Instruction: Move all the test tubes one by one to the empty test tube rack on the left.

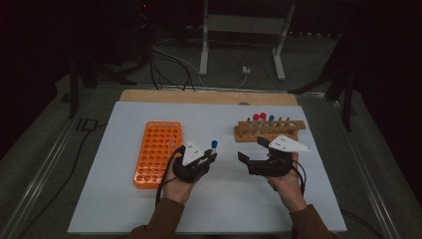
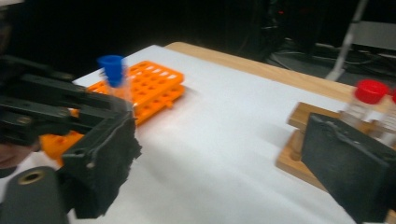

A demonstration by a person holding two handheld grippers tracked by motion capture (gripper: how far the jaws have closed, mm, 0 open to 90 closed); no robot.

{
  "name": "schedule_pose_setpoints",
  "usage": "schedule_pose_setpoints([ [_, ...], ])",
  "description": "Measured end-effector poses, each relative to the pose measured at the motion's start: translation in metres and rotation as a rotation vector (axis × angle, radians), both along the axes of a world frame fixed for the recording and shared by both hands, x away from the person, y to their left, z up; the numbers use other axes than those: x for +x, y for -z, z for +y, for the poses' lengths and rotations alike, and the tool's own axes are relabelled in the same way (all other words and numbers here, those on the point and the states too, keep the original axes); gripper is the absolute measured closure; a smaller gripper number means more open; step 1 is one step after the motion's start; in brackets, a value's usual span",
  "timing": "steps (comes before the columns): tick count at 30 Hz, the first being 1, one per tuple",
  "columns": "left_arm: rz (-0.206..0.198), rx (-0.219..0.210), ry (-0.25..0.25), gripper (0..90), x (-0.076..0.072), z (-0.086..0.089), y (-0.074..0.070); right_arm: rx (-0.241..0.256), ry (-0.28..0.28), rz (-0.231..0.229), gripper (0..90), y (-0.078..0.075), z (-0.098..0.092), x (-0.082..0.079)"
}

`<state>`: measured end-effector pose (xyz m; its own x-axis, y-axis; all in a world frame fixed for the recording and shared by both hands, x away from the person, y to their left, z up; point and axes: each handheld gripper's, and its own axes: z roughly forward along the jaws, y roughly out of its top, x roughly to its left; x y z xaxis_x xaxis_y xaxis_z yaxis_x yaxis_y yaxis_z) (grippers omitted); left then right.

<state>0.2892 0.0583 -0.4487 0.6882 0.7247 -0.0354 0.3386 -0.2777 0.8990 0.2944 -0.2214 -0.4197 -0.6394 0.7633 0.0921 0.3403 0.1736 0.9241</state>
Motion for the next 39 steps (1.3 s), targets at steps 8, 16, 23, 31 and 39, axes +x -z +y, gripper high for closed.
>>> schedule_pose_setpoints([
  [8, 0.005, -0.024, -0.059, 77.7, -0.002, 0.033, 0.001, 0.023, 0.062, 0.008, 1.1, 0.001, -0.018, 0.002],
  [16, -0.003, -0.034, -0.121, 77.7, -0.003, 0.060, 0.003, 0.053, 0.091, 0.003, 0.0, 0.002, -0.029, 0.000],
  [23, -0.025, -0.002, -0.171, 77.7, -0.002, 0.077, 0.008, 0.040, 0.095, -0.008, 0.1, 0.003, -0.029, -0.002],
  [31, -0.019, 0.004, -0.210, 77.8, 0.000, 0.091, 0.016, 0.044, 0.092, -0.019, 0.1, 0.003, -0.031, -0.003],
  [39, -0.027, 0.020, -0.219, 77.8, 0.001, 0.094, 0.021, 0.044, 0.091, -0.017, 0.1, 0.005, -0.030, -0.003],
])
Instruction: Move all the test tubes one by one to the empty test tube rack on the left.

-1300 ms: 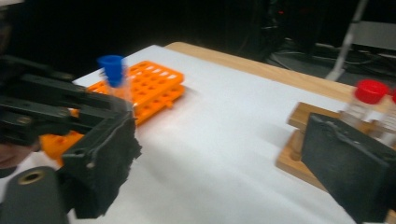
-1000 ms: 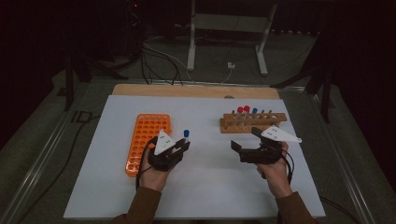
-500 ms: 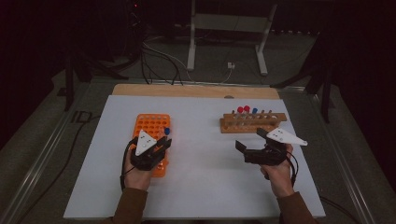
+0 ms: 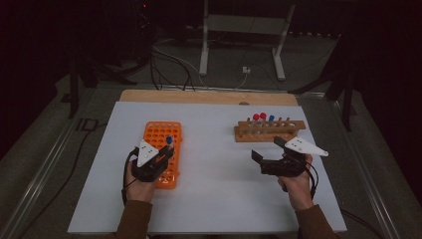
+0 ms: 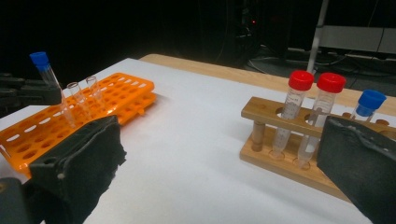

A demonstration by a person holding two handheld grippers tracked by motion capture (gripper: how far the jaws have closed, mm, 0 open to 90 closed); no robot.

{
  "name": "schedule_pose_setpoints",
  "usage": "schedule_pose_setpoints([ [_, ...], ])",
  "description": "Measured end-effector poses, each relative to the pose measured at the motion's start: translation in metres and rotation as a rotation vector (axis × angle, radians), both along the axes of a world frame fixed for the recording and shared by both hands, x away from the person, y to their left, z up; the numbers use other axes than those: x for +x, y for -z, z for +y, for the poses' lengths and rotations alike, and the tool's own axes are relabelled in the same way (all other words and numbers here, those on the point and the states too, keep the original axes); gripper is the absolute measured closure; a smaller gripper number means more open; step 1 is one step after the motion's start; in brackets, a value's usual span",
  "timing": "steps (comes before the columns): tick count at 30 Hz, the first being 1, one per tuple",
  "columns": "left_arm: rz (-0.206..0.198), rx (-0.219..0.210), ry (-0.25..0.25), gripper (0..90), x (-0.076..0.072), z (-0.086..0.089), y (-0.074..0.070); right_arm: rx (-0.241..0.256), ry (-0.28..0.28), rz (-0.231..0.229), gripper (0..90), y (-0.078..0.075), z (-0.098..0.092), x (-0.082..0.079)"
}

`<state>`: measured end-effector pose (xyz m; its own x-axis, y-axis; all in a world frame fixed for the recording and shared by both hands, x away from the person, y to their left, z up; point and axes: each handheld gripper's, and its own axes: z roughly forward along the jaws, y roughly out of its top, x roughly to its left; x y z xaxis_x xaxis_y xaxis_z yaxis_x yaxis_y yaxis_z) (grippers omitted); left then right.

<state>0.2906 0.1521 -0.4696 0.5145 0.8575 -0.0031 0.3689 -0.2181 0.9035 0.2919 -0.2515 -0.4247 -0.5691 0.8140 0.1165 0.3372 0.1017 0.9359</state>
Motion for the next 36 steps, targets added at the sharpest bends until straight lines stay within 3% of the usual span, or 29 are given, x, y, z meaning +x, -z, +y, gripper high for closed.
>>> schedule_pose_setpoints([
  [4, 0.027, 0.027, -0.002, 77.7, 0.002, -0.001, 0.006, -0.004, -0.002, 0.003, 0.1, 0.001, 0.000, 0.000],
  [10, 0.099, 0.082, -0.013, 77.9, 0.003, -0.004, 0.013, -0.002, -0.003, 0.004, 0.1, 0.001, -0.001, 0.000],
  [20, 0.160, 0.109, -0.017, 78.1, 0.007, -0.005, 0.019, -0.005, -0.005, 0.009, 0.1, 0.003, 0.000, 0.000],
  [25, 0.162, 0.108, -0.024, 77.6, 0.007, -0.006, 0.019, -0.009, -0.007, 0.012, 0.1, 0.004, 0.001, 0.000],
  [30, 0.158, 0.071, -0.017, 64.3, 0.003, -0.002, 0.016, -0.007, -0.003, 0.014, 0.1, 0.004, -0.001, 0.001],
  [36, 0.111, -0.054, 0.018, 50.4, -0.004, 0.009, 0.004, -0.009, 0.017, 0.019, 0.1, 0.000, -0.009, 0.005],
])
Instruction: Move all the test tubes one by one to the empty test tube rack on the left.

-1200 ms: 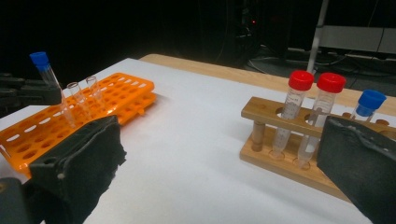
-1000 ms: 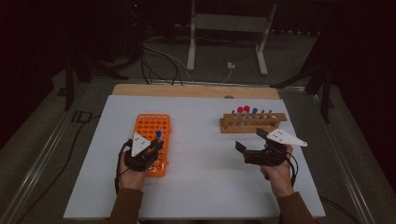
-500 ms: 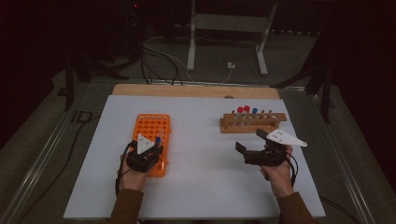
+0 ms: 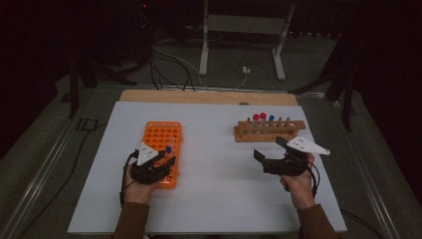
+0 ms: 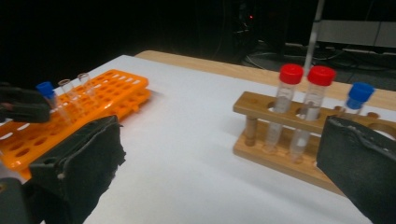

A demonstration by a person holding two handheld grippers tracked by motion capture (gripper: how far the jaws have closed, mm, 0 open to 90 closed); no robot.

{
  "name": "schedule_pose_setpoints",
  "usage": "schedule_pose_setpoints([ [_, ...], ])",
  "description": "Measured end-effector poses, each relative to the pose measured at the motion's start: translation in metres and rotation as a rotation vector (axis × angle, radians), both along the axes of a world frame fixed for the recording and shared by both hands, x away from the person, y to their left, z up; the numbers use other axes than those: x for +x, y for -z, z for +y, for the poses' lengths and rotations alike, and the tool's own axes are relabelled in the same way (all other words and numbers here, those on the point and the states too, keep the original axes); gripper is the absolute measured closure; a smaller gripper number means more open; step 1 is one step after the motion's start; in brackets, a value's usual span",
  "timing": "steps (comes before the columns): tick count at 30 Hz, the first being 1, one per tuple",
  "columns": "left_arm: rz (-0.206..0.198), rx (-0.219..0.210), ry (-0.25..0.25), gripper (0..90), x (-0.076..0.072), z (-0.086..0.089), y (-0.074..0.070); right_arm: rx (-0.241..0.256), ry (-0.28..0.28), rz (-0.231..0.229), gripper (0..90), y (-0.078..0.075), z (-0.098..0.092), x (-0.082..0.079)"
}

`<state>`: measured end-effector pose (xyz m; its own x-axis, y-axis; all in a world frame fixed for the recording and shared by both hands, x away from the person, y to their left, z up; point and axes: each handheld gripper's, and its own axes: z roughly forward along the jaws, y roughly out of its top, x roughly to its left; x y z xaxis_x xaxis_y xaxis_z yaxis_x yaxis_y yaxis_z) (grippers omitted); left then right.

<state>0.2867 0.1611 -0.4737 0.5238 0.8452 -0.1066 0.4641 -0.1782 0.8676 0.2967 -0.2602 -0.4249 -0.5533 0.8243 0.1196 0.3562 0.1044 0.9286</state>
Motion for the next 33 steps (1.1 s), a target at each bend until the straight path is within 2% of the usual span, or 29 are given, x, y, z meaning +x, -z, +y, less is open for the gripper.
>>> schedule_pose_setpoints([
  [5, -0.043, -0.047, -0.018, 37.6, -0.007, 0.007, -0.008, 0.003, 0.010, 0.002, 0.2, -0.008, -0.008, 0.008],
  [10, -0.069, -0.098, -0.028, 22.0, -0.009, 0.009, -0.013, -0.022, 0.036, 0.013, 5.8, -0.013, -0.013, 0.025],
  [13, -0.075, -0.108, -0.049, 11.6, -0.009, 0.009, -0.016, -0.028, 0.054, 0.011, 10.2, -0.017, -0.017, 0.037],
  [15, -0.072, -0.094, -0.068, 1.4, -0.009, 0.009, -0.017, -0.027, 0.076, 0.008, 14.3, -0.019, -0.020, 0.045],
  [16, -0.077, -0.093, -0.070, 0.4, -0.009, 0.010, -0.017, -0.027, 0.091, 0.011, 15.8, -0.019, -0.021, 0.050],
  [19, -0.085, -0.079, -0.078, 0.4, -0.010, 0.011, -0.019, -0.038, 0.141, 0.011, 28.6, -0.017, -0.026, 0.066],
  [20, -0.085, -0.082, -0.077, 0.4, -0.010, 0.011, -0.019, -0.044, 0.161, 0.024, 34.8, -0.014, -0.028, 0.072],
  [22, -0.085, -0.082, -0.081, 0.4, -0.010, 0.012, -0.019, -0.062, 0.190, 0.043, 41.5, -0.010, -0.029, 0.083],
  [25, -0.081, -0.089, -0.087, 0.4, -0.009, 0.012, -0.018, -0.095, 0.211, 0.055, 57.1, -0.004, -0.030, 0.095],
  [27, -0.077, -0.087, -0.087, 0.4, -0.009, 0.013, -0.018, -0.117, 0.223, 0.068, 63.4, 0.001, -0.029, 0.102],
  [33, -0.070, -0.088, -0.091, 0.4, -0.008, 0.012, -0.016, -0.124, 0.226, 0.110, 70.6, 0.016, -0.029, 0.116],
])
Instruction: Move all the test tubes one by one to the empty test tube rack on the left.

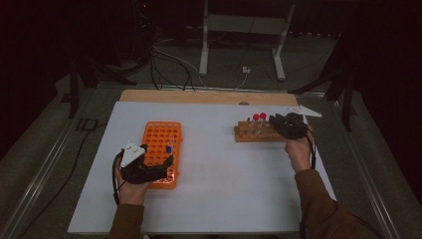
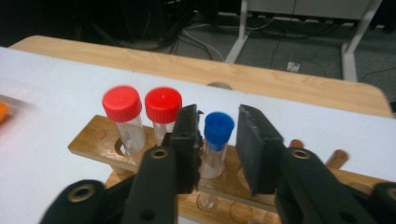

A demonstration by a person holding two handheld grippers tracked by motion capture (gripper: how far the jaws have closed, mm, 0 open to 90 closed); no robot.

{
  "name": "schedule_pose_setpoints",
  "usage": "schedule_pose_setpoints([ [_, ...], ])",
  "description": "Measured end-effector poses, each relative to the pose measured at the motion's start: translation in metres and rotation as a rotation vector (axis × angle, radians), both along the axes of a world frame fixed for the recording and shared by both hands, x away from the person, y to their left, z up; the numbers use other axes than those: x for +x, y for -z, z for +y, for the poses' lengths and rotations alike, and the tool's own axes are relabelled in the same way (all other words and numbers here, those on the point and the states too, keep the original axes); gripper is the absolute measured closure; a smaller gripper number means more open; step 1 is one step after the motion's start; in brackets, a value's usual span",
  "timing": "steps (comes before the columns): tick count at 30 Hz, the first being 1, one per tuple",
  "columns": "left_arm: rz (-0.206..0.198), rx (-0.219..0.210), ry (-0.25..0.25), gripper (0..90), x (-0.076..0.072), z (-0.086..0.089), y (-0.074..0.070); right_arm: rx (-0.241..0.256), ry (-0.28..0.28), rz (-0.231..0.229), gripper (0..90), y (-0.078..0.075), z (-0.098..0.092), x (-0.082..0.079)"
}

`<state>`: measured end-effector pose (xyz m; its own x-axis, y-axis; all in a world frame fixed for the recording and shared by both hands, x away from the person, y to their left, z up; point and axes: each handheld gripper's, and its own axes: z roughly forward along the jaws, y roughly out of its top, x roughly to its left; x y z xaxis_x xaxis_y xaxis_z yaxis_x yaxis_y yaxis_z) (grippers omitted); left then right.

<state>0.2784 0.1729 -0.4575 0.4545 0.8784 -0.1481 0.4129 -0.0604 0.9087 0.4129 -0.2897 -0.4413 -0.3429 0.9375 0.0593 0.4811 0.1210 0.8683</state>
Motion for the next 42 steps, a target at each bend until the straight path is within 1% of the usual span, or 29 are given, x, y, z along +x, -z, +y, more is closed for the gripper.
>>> schedule_pose_setpoints([
  [3, 0.005, 0.004, -0.002, 0.4, 0.001, -0.001, 0.001, -0.004, 0.008, 0.009, 70.9, 0.005, 0.003, 0.004],
  [6, 0.004, 0.005, -0.002, 0.4, 0.000, -0.002, 0.001, -0.004, 0.005, 0.008, 71.0, 0.008, 0.006, 0.008],
  [8, 0.002, 0.004, -0.001, 0.4, 0.000, -0.001, 0.001, -0.011, 0.008, 0.018, 74.6, 0.011, 0.008, 0.010],
  [10, 0.003, 0.002, -0.002, 0.4, 0.000, -0.001, 0.001, -0.010, 0.007, 0.022, 75.2, 0.013, 0.008, 0.011],
  [12, 0.003, 0.002, -0.001, 0.4, 0.000, -0.001, 0.001, -0.002, 0.010, 0.023, 75.3, 0.014, 0.007, 0.011],
  [19, 0.004, 0.005, 0.004, 0.4, 0.000, -0.002, 0.002, -0.014, 0.002, 0.021, 75.4, 0.016, 0.008, 0.011],
  [23, 0.003, 0.001, 0.003, 0.4, 0.000, -0.002, 0.002, -0.017, -0.002, 0.036, 75.1, 0.019, 0.009, 0.012],
  [25, 0.002, -0.001, 0.002, 0.4, 0.000, -0.001, 0.001, -0.020, -0.005, 0.030, 75.2, 0.020, 0.010, 0.012],
  [28, 0.001, -0.002, 0.001, 0.4, 0.000, -0.001, 0.001, -0.038, -0.006, 0.030, 76.2, 0.019, 0.011, 0.011],
  [33, 0.001, -0.004, -0.003, 0.4, 0.000, 0.000, 0.001, -0.031, -0.007, 0.027, 76.4, 0.017, 0.009, 0.008],
  [36, 0.001, -0.005, -0.001, 0.4, 0.000, 0.000, 0.001, -0.023, -0.007, 0.008, 76.5, 0.013, 0.007, 0.005],
  [42, 0.000, -0.004, -0.002, 0.4, 0.000, 0.000, 0.001, 0.002, -0.011, -0.043, 76.5, -0.004, 0.003, -0.001],
])
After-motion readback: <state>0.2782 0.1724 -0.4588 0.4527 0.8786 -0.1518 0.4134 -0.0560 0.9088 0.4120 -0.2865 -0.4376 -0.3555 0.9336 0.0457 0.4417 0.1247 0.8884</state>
